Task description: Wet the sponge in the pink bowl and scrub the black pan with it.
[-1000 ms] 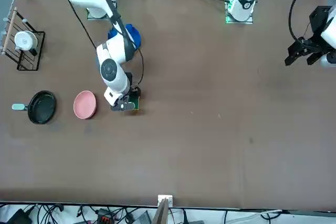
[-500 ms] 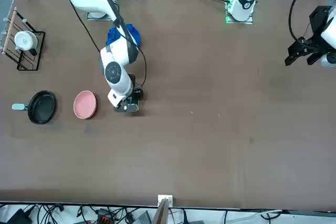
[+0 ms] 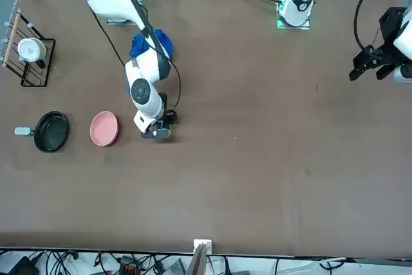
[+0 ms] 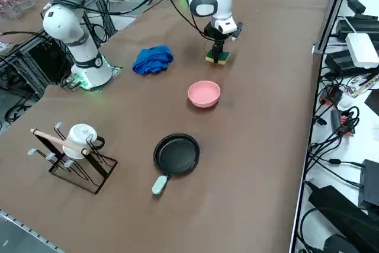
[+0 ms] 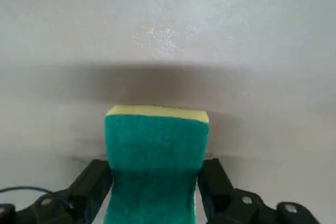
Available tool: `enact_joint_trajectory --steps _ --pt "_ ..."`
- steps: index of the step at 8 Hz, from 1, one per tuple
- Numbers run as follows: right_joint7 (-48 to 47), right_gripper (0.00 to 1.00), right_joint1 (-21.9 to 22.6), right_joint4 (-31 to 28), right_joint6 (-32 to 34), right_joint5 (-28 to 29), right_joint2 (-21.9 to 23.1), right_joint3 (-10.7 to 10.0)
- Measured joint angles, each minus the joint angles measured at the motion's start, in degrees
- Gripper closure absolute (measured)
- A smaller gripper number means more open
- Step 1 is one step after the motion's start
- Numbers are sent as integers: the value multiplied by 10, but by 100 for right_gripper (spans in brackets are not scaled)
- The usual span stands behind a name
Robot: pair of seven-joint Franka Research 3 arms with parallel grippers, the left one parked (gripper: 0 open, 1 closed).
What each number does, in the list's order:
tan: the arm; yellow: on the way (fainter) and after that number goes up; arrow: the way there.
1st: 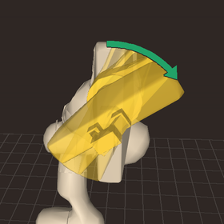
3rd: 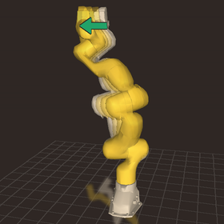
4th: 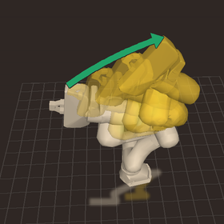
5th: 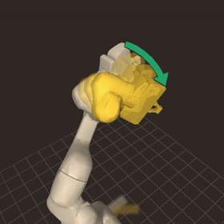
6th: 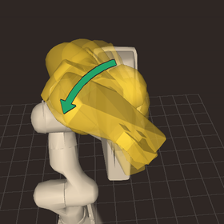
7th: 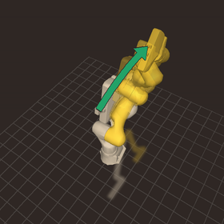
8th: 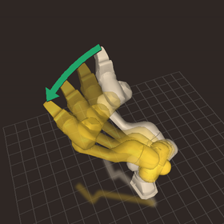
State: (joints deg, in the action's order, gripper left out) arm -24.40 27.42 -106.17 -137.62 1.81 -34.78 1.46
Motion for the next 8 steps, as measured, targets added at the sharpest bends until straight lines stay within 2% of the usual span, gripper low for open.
enact_joint_trajectory --steps 1,3,5,6,8 --pt "0 6 1 0 -1 0 -2 0" --pt "-1 19 2 0 -1 0 -3 0" --pt "-1 56 2 2 2 0 1 -4" --pt "0 63 1 4 7 0 1 -6" --pt "3 67 -7 21 43 -1 2 -13"
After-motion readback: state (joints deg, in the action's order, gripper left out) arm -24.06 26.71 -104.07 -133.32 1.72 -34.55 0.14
